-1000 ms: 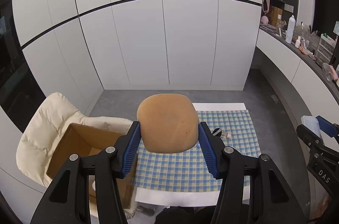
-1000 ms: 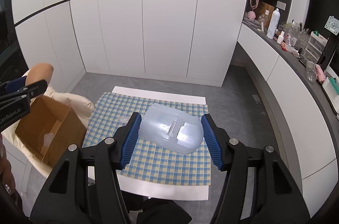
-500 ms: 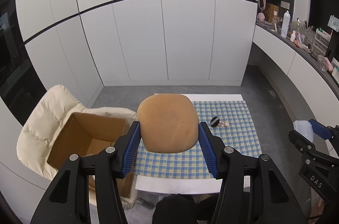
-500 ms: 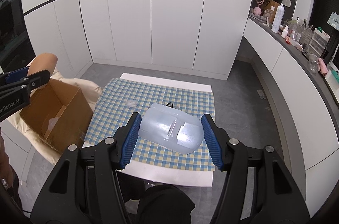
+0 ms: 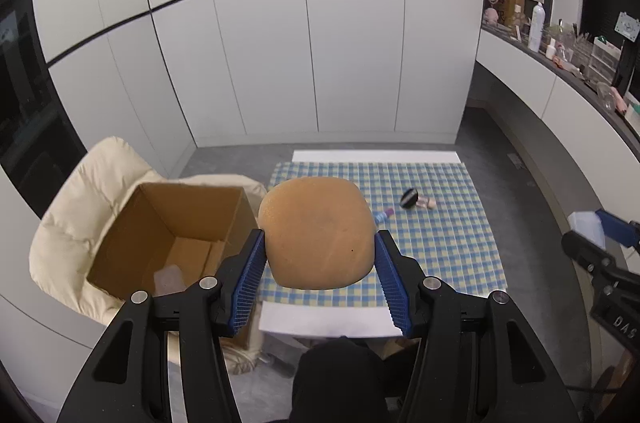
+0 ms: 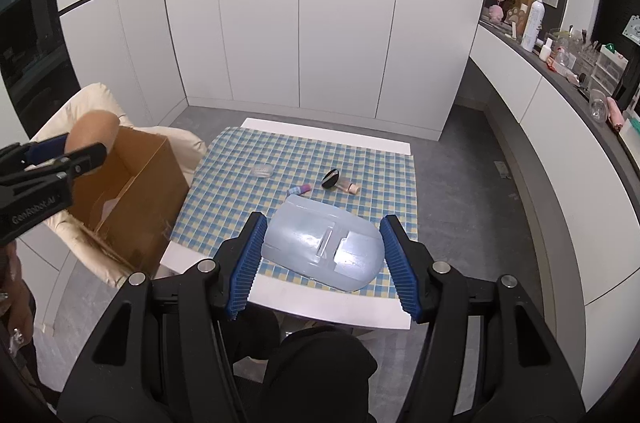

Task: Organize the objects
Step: 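Carry the beige sponge and grey case toward the cardboard box with both grippers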

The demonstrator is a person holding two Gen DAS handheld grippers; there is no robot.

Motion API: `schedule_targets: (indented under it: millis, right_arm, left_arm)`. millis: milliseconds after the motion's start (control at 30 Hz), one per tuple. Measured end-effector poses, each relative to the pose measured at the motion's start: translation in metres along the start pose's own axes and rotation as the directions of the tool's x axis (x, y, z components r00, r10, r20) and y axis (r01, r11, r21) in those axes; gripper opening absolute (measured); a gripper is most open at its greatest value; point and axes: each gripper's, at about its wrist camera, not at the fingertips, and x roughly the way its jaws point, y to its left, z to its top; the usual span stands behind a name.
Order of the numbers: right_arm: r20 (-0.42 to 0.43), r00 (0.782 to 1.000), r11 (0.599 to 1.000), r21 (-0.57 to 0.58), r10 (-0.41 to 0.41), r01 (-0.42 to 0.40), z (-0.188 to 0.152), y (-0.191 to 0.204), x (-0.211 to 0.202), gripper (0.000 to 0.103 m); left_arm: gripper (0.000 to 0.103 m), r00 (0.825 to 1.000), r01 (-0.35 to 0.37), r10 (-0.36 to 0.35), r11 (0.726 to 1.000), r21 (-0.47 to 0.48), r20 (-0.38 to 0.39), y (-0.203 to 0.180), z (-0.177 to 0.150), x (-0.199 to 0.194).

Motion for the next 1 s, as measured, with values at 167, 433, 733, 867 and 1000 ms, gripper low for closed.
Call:
schedule_targets:
  millis: [167, 433, 733, 867, 1000]
  right_arm:
    - [-0.010, 1.000, 1.000, -0.013, 0.010, -0.010, -0.014, 0.003, -0.006, 0.061]
    - [-0.036, 0.999, 0.999, -0.035, 0.005, -0.006, -0.039, 0.009, -0.011, 0.061]
    - [-0.069, 0.997, 0.999, -0.026, 0.026, -0.028, -0.071, 0.008, -0.021, 0.061]
    - [-0.081, 0.997, 1.000, -0.026, 0.004, -0.006, -0.085, 0.004, -0.025, 0.061]
    - [-0.102, 0.994, 0.999, -0.029, -0.034, 0.031, -0.098, -0.001, -0.026, 0.061]
  left_arm:
    - [0.055, 1.000, 0.011, -0.011, 1.000, -0.004, -0.025, 0.005, -0.019, 0.004]
    - [0.055, 0.998, 0.026, -0.028, 0.999, -0.029, -0.057, 0.012, -0.040, 0.003]
    - [0.055, 0.999, 0.008, -0.011, 0.999, -0.047, -0.049, 0.024, -0.060, -0.003]
    - [0.055, 0.998, 0.006, -0.008, 1.000, -0.028, -0.059, 0.025, -0.069, -0.002]
    - [0.055, 0.997, -0.004, 0.003, 1.000, -0.005, -0.073, 0.027, -0.079, -0.002]
